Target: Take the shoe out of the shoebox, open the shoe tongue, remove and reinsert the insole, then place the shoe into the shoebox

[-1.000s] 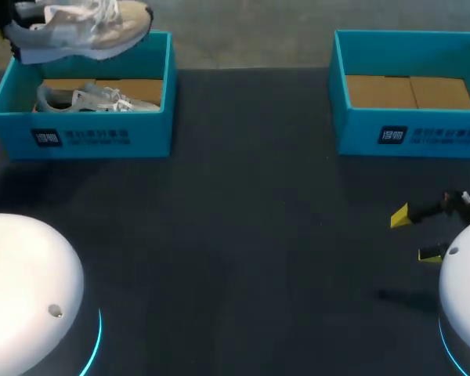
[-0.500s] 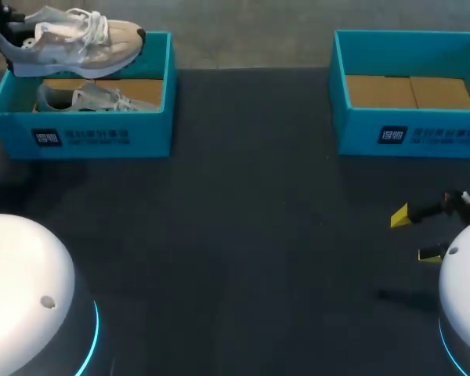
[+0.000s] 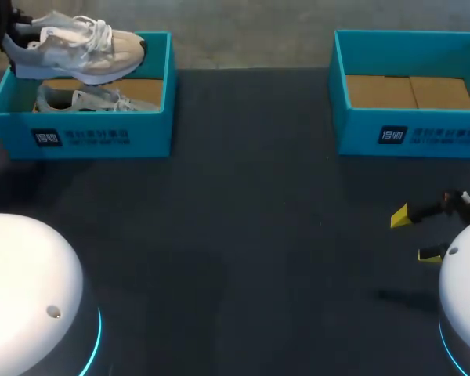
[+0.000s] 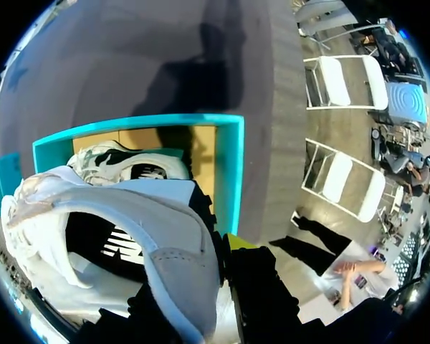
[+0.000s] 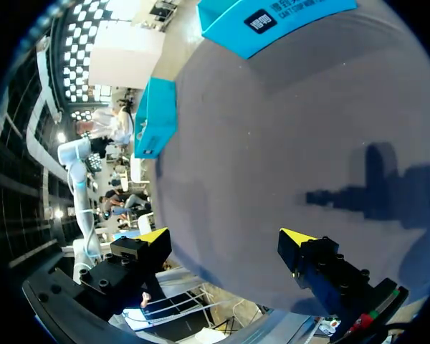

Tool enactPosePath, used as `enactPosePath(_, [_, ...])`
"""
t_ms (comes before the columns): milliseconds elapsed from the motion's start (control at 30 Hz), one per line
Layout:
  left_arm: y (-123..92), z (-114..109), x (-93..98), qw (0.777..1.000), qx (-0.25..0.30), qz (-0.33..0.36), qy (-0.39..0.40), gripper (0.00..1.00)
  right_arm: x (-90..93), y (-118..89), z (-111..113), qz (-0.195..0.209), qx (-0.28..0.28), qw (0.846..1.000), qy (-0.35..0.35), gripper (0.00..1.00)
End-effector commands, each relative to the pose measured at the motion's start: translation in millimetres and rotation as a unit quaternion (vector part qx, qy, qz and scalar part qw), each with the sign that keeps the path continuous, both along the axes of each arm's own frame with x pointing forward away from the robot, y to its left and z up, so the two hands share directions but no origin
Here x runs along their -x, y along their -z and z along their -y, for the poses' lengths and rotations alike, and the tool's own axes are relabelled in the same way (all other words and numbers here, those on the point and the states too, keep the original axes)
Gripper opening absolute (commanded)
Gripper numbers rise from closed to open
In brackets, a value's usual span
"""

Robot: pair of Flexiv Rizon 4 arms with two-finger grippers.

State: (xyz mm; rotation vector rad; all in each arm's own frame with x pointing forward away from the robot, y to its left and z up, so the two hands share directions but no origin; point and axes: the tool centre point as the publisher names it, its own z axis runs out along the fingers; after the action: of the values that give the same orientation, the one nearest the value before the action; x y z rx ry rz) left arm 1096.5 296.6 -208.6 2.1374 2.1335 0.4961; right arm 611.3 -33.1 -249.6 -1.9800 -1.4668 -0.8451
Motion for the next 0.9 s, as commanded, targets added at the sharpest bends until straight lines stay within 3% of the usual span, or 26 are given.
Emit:
enactPosePath(33, [5.6, -1.1, -3.5, 1.000, 0.000, -0.005, 0.004, 0.00, 1.6, 0.0, -0.8, 0.000, 0.002, 1.000, 0.001, 1.00])
enactPosePath(467, [26.2, -5.4, -4.3, 1.000, -0.013, -0.014, -0.001, 0.00, 1.6, 0.0, -0.8, 0.000, 0.002, 1.000, 0.001, 1.00])
enactPosePath(900, [19.5, -9.6, -8.4, 1.000, -0.007, -0.008, -0.005, 0.00, 1.6, 0.0, -0.8, 0.000, 0.002, 1.000, 0.001, 1.00])
